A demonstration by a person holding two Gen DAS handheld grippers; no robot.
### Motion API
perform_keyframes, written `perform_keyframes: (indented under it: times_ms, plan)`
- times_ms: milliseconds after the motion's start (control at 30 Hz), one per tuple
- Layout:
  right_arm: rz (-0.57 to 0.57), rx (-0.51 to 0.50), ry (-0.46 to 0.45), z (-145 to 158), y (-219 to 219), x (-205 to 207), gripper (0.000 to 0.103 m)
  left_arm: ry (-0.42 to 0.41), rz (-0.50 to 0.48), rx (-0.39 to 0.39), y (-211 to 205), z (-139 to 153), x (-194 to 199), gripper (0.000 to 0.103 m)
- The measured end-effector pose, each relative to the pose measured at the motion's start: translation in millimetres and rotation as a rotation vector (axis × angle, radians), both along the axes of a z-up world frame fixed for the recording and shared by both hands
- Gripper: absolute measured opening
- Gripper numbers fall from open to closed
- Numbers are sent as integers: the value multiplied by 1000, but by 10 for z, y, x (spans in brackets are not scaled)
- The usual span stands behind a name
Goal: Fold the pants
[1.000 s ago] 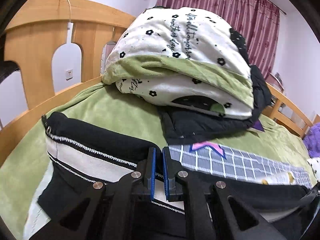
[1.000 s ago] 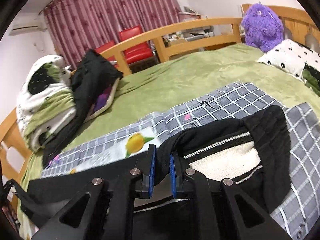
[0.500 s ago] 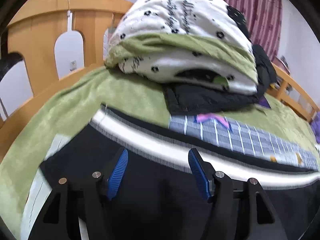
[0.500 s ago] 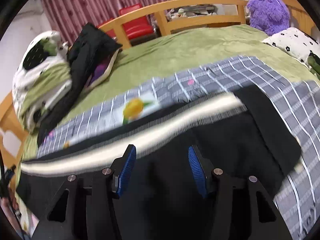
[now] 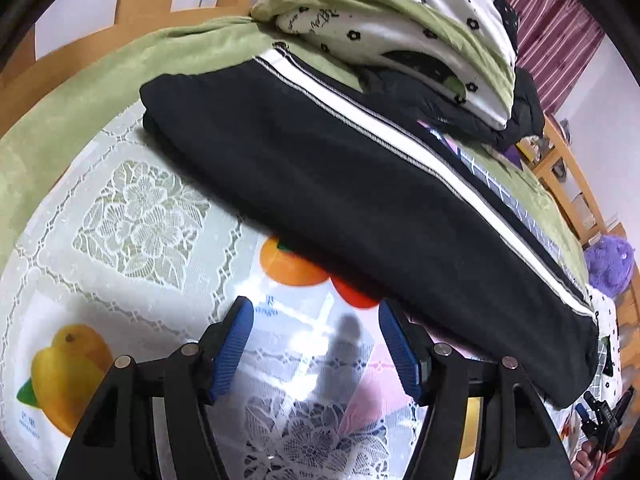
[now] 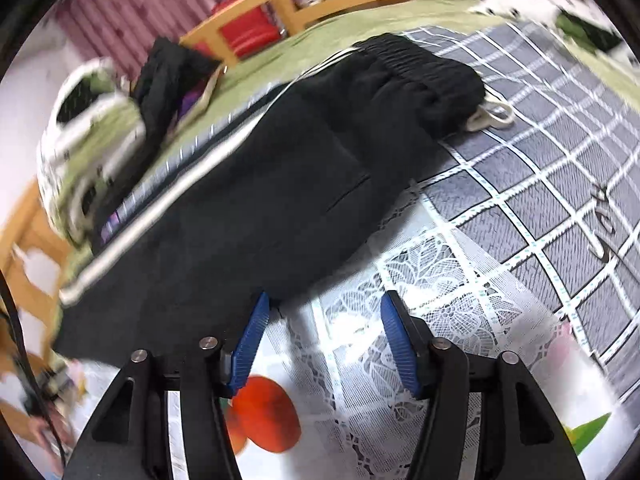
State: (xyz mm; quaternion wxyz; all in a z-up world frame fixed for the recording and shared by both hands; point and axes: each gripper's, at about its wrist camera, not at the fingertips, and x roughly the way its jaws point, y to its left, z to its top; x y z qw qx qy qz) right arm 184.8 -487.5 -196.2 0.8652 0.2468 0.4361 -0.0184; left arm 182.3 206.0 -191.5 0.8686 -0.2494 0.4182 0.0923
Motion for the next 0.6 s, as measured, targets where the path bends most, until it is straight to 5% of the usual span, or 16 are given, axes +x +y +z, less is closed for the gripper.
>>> perform_keyframes:
  times_ms: [233, 400, 467, 500, 600]
  plan:
    - [-54, 106, -25, -65, -170, 355, 61, -54, 55, -51, 155, -73, 371, 66]
    - [-104, 161, -34, -153, -275, 734, 61, -72, 98, -49, 217, -115, 552, 55]
    - [-115, 165, -40, -185, -270, 861, 52, -58, 128, -43, 250, -130, 615, 32]
    - [-126, 148, -37, -194, -247, 913, 32, -43, 142, -47, 266, -137, 657, 27]
    - [-142, 105, -22, -194, -204, 1015, 20, -31, 146, -68, 262, -55, 657, 13]
